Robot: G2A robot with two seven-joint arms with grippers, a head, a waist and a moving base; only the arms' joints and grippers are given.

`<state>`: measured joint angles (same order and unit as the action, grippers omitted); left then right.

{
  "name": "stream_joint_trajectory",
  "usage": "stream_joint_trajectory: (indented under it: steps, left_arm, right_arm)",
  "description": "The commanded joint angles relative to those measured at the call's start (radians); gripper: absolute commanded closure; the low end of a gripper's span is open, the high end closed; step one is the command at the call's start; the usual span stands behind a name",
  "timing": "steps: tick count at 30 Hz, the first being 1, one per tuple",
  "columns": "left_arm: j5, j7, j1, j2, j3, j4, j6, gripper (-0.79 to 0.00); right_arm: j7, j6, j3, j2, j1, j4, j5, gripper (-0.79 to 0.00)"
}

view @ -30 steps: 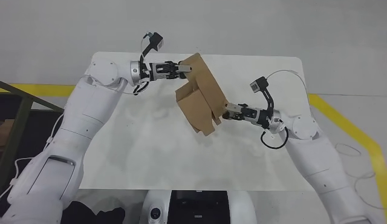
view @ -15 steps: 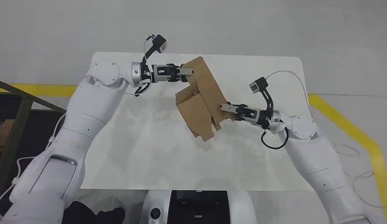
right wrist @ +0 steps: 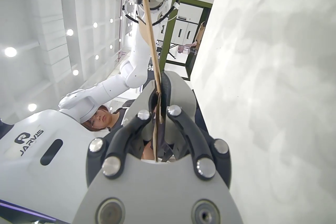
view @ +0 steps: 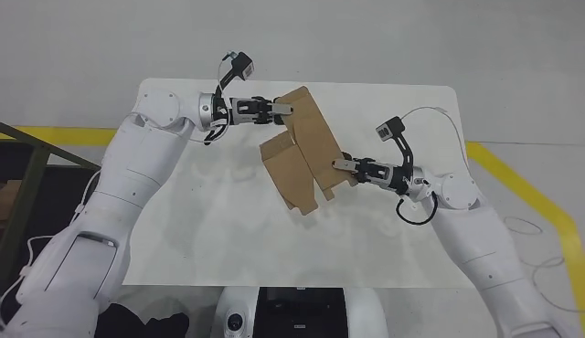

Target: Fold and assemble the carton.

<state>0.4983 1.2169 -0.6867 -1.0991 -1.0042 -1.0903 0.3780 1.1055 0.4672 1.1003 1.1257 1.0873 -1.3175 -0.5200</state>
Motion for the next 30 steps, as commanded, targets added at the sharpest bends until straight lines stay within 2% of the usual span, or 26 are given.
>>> stream_joint_trajectory:
  steps: [1,2,3,4,11,15,21,27,30]
  left_arm:
    - [0.0,-0.002,-0.002,-0.001,0.0,-0.003,0.004,0.0]
    - [0.0,-0.002,-0.003,-0.001,-0.001,-0.003,0.006,-0.003]
    - [0.0,-0.003,-0.003,-0.001,-0.002,-0.004,0.007,-0.256]
    - [0.002,-0.006,-0.004,-0.002,-0.003,-0.004,0.009,-0.785]
    - [0.032,-0.04,-0.01,0.006,-0.06,-0.004,0.026,-0.785]
    - [0.011,-0.116,-0.041,0.02,-0.117,-0.028,0.05,-0.785]
    - [-0.019,-0.191,-0.109,0.037,-0.179,-0.11,0.022,-0.785]
    - [-0.04,-0.253,-0.162,0.04,-0.19,-0.174,-0.025,-0.785]
    - [-0.04,-0.254,-0.164,0.04,-0.189,-0.177,-0.03,-0.785]
  right_arm:
    - [0.004,-0.001,0.0,0.0,-0.001,0.001,-0.003,0.0]
    - [0.007,-0.002,-0.001,0.0,-0.001,0.001,-0.004,0.0]
    - [0.009,-0.003,-0.001,0.001,-0.001,0.001,-0.006,0.0]
    - [0.01,-0.003,-0.001,0.001,-0.002,0.001,-0.007,0.0]
    - [-0.012,-0.023,0.008,0.0,0.011,-0.009,-0.009,0.0]
    - [-0.098,-0.054,0.035,-0.003,0.054,-0.042,-0.039,0.0]
    - [-0.213,-0.062,0.093,-0.011,0.14,-0.126,-0.05,0.0]
    - [-0.359,-0.055,0.138,-0.014,0.233,-0.22,-0.027,0.0]
    - [-0.368,-0.056,0.14,-0.014,0.238,-0.224,-0.025,0.0]
